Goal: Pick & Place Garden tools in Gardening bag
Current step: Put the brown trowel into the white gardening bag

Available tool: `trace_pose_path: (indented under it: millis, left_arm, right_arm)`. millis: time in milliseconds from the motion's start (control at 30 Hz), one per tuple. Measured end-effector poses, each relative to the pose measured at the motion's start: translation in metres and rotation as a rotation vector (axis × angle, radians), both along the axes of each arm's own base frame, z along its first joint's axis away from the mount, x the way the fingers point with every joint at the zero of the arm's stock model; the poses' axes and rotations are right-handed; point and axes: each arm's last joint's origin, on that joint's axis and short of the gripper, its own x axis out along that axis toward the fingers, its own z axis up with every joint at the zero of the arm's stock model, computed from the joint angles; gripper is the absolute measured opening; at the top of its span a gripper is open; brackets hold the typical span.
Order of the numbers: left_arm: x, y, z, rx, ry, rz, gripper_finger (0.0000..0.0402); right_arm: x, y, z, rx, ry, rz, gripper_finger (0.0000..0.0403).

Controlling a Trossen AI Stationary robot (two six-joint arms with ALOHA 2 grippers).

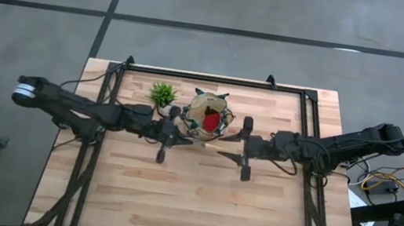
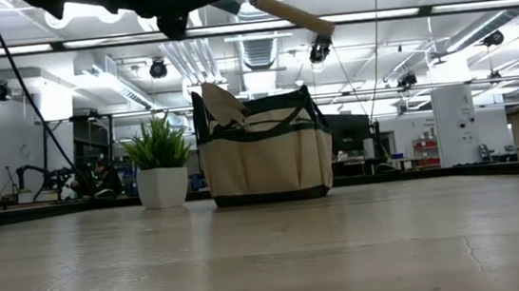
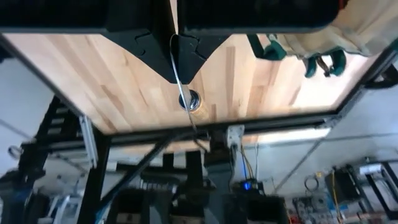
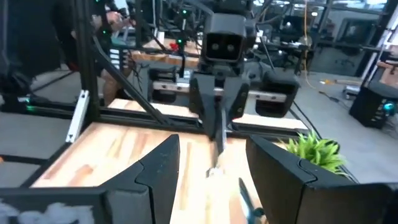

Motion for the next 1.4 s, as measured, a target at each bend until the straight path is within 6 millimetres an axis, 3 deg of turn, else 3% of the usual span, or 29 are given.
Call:
trace_pose_path:
  millis: [267, 1400]
  left_arm:
    - [0.022, -0.002, 0.002, 0.04, 0.1, -0.007, 0.0001]
    - [0.093, -0.004, 0.043, 0.136, 0.293, 0.035, 0.0001]
  right_arm:
    - [0.003, -0.014, -0.003, 0.021, 0.02, -0.055, 0.018]
    - [0.002, -0.019, -0.017, 0.067, 0.166, -0.072, 0.0167]
